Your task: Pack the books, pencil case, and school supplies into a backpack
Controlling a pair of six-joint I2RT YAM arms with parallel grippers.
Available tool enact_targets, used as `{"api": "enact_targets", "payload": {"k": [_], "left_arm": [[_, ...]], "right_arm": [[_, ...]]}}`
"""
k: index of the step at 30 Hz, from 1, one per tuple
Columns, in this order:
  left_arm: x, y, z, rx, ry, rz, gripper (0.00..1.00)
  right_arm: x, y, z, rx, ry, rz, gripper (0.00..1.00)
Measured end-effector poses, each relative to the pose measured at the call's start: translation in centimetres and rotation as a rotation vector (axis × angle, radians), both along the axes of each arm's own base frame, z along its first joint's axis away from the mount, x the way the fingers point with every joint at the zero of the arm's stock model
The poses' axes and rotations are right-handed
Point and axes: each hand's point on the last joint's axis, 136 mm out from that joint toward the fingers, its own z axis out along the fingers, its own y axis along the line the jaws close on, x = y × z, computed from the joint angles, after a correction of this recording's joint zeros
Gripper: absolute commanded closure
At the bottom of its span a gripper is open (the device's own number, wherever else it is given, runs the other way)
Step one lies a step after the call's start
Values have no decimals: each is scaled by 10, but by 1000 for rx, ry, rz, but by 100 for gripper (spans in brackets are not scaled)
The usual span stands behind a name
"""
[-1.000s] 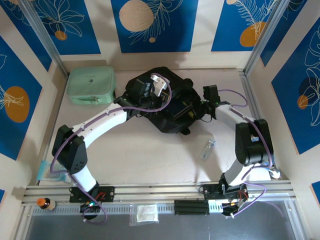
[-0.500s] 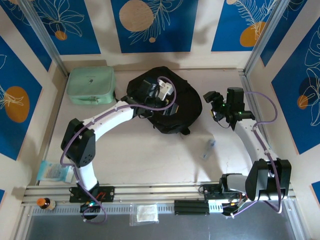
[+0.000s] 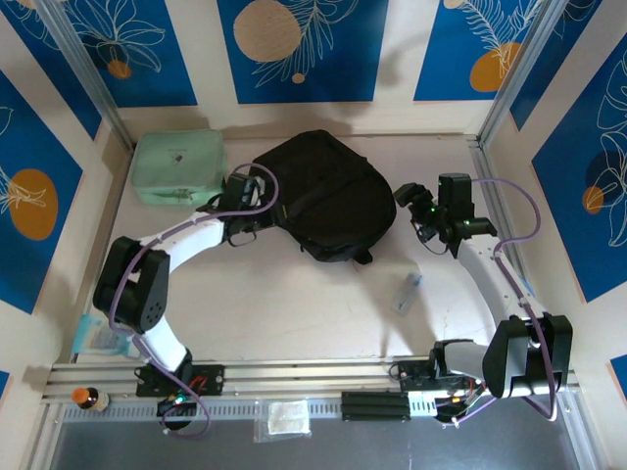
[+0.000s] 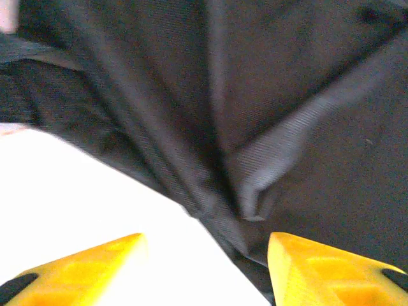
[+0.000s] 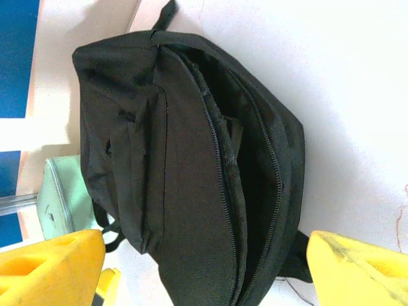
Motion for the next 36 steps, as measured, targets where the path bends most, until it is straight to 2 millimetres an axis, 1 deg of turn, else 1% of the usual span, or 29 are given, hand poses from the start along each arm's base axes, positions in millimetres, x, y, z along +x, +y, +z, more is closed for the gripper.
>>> {"api": "enact_targets", "payload": {"k": [2,5,6,8,9,12,16,19,22,28,31,33,36], "left_arm": [[7,6,-4,-47,25,63,58],[18,2,-12,-115,51,101,59],[21,-1,-15,-131,60,106,61],[28,-6,-23,-160,81,116,70],[30,-7,-26,-169,89,123,71],[36,-9,-33,-183,108,143,70],[46,-8,-31,-171,98,166,70],[50,-6,-32,-156,101,180,70],[51,-5,-37,-144,112,188,70],[52,1,-42,-119,124,220,69],[51,4,-45,-106,133,238,72],[51,4,-45,-108,133,240,77],[54,3,-43,-113,127,238,79]], "right_arm": [[0,4,-3,-1,8,11,18],[-1,9,-6,-2,19,24,18],[-1,10,-7,-2,20,28,18],[-2,12,-7,-2,23,34,18],[-2,13,-7,-2,24,36,18],[-3,15,-8,-3,25,41,18],[-3,16,-8,-3,27,44,18],[-5,16,-11,-3,33,45,19],[-6,16,-14,-4,41,45,18],[-7,16,-15,-4,44,47,19],[-7,17,-15,-5,45,47,19],[-8,17,-16,-5,48,47,19],[-8,17,-16,-5,49,48,19]]}}
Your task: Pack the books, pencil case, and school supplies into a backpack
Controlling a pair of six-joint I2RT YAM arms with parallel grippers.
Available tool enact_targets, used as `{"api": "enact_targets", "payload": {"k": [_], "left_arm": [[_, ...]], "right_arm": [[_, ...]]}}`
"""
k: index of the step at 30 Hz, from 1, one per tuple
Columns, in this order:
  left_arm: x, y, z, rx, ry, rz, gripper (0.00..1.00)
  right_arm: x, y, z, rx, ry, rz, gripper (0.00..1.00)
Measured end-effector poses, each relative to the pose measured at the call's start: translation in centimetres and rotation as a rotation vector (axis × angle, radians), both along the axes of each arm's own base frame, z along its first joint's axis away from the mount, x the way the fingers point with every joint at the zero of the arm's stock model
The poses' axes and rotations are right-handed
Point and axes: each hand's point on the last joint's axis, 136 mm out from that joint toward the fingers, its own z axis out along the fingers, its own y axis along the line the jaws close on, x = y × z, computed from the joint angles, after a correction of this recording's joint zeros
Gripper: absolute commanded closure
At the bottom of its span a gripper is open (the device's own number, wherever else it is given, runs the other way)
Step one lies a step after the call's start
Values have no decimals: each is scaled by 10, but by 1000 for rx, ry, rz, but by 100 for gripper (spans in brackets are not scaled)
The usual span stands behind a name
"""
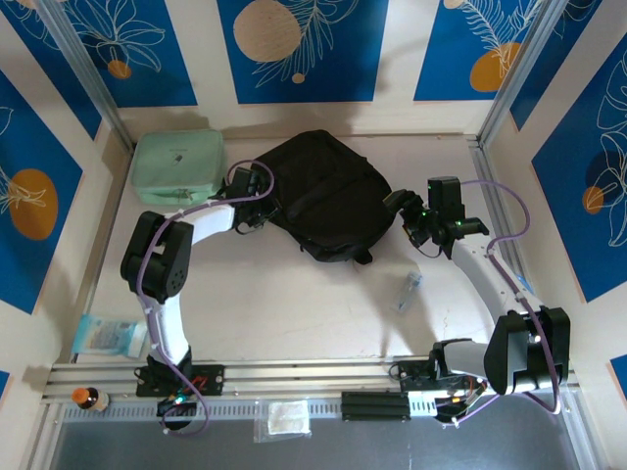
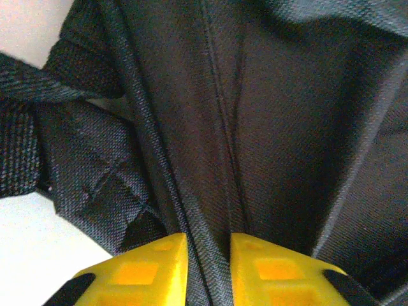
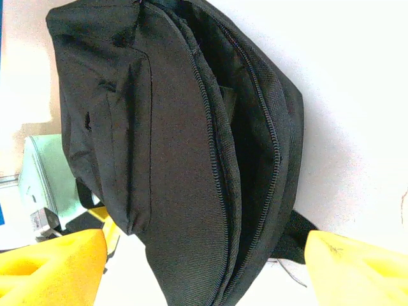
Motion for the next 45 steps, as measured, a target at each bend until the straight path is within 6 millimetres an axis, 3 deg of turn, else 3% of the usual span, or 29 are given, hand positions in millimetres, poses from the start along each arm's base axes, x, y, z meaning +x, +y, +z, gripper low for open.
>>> {"api": "enact_targets", "payload": {"k": [11,14,18,24,31,35,39,41,45], "left_arm": [[9,-4,-2,-7,1,-7,74],[12,-6,-5,-12,6,-11,82],[15,-10,-1,-30,0,-17,100],[15,-13,4,-40,-11,-37,100],[2,-16,43,-89,-83,-84,100],[-11,-19,70,-134,-128,-113,100],[-22,-22,81,-173,-149,-137,100],[-26,-25,83,-189,-151,-148,100],[-27,-29,85,-209,-153,-159,100]], "right_arm": [[-3,1,-7,-4,16,4,19],[-5,3,-19,0,47,12,22],[-7,10,-39,9,109,41,25],[-7,21,-69,4,188,106,36],[6,24,-103,-33,267,148,46],[21,23,-108,-73,258,163,46],[43,20,-113,-109,245,186,47],[55,17,-114,-125,235,191,46],[64,6,-106,-172,206,188,34]]}}
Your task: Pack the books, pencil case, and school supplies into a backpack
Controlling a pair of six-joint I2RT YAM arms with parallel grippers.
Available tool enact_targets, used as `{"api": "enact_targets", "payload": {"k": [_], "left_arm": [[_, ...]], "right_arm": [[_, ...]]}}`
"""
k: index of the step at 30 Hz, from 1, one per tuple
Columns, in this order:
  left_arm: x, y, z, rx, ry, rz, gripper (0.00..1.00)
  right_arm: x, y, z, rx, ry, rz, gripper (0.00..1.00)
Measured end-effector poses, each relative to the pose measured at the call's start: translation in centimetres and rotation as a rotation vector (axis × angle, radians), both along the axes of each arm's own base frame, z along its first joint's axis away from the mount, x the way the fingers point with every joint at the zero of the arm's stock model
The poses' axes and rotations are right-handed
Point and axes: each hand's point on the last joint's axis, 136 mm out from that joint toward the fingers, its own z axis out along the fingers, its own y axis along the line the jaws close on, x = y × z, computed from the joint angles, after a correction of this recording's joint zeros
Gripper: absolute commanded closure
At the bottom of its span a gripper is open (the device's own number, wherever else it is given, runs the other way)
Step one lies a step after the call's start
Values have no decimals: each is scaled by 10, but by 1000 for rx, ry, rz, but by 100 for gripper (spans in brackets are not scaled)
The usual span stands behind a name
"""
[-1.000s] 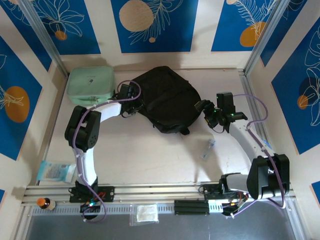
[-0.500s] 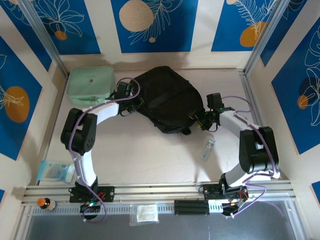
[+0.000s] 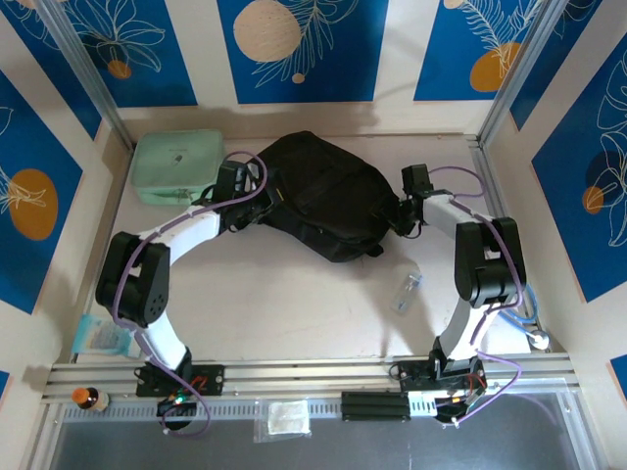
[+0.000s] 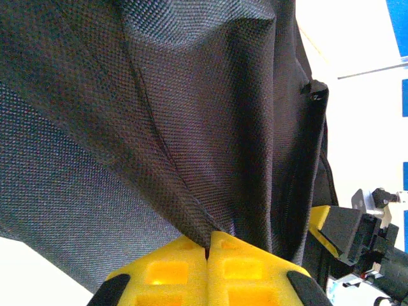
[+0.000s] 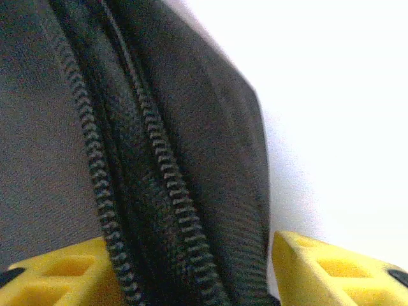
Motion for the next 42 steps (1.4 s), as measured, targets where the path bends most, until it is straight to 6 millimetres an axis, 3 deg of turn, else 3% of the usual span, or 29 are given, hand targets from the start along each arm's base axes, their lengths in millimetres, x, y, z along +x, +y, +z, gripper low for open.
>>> {"api": "enact_targets", "payload": {"k": [3,8,11,14,19,22,26,34,42], "left_arm": [[1,-1,2,-5,-12,-2,100],[3,-5,8,-16,-36,-6,100],[4,-8,10,-18,-51,-7,100],[4,-11,12,-19,-59,-10,100],[4,-15,14,-18,-73,-12,100],[4,-16,14,-15,-74,-13,100],[3,-17,14,-12,-75,-11,100],[4,-16,14,-12,-76,-10,100],[3,-17,14,-12,-76,-12,100]], "right_arm": [[-7,-12,18,-64,-21,-3,27],[-27,-31,71,-176,-101,-23,26],[-40,-22,94,-208,-129,14,26],[-56,13,108,-214,-148,112,28],[-91,97,125,-191,-175,305,36],[-105,137,134,-169,-184,370,39],[-107,158,128,-197,-169,370,41],[-103,161,94,-250,-87,347,54],[-90,172,83,-261,-68,347,66]]}}
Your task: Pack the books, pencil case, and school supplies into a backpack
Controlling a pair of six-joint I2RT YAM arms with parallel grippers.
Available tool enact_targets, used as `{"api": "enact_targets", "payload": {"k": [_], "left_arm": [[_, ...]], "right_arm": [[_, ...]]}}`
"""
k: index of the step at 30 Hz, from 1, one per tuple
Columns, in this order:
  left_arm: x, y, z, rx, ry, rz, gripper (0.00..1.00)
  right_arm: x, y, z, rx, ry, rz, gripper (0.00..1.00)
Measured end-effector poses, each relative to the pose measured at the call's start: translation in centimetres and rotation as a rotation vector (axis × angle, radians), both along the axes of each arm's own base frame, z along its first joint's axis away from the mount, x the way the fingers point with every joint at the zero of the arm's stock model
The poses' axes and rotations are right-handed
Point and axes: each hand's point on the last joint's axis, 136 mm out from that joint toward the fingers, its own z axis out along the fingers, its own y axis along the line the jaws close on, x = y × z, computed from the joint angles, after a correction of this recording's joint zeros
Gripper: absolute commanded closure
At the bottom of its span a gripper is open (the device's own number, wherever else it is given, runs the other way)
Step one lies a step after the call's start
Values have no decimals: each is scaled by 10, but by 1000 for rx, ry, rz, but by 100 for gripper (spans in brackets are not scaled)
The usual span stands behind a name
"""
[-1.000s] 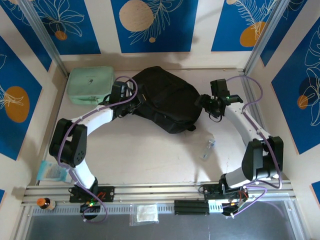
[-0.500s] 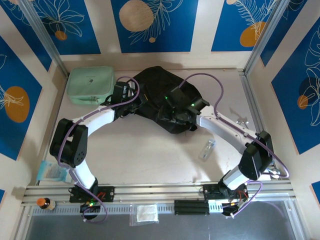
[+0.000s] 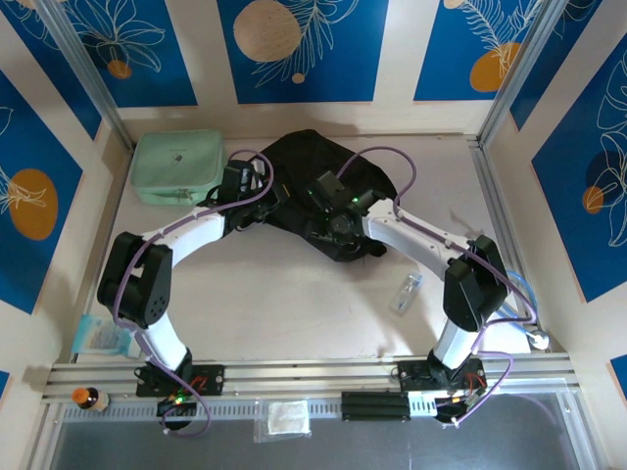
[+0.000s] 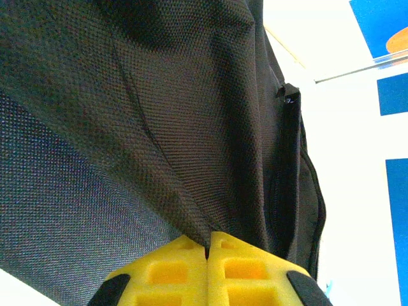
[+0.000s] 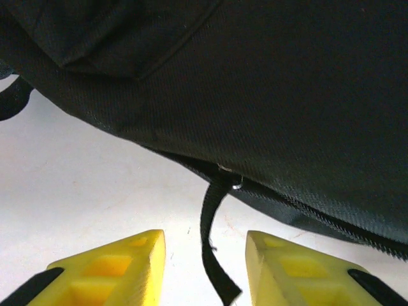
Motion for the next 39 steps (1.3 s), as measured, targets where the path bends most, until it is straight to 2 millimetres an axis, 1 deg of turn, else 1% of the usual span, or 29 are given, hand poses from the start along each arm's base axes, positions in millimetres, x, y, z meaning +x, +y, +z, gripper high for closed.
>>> {"api": "enact_targets", "payload": {"k": [2,5,10,13,16,17,21,24,27,32,35,39], "left_arm": [[0,0,0,0,0,0,100],[0,0,0,0,0,0,100],[0,0,0,0,0,0,100],[0,0,0,0,0,0,100],[0,0,0,0,1,0,100],[0,0,0,1,1,1,100],[0,2,-2,9,2,7,100],[1,3,-3,16,5,14,100],[1,5,-4,27,3,18,100],[2,9,-8,74,-8,21,100],[3,11,-8,96,-15,21,100],[3,13,-12,123,-18,28,100]], "right_arm": [[3,1,-1,-7,-1,-7,69],[6,2,-2,-13,-1,-13,71],[6,-2,-4,-30,4,-26,76],[5,-4,-5,-37,6,-38,84],[5,-4,-5,-36,6,-42,99],[5,-4,-5,-37,5,-41,100],[6,-5,-5,-40,3,-40,100],[3,-9,-5,-45,-3,-44,100],[-5,-20,-4,-52,-13,-52,100],[-24,-48,-3,-61,-16,-99,100],[-32,-63,-8,-69,-7,-136,100],[-38,-78,-14,-89,1,-183,100]]}}
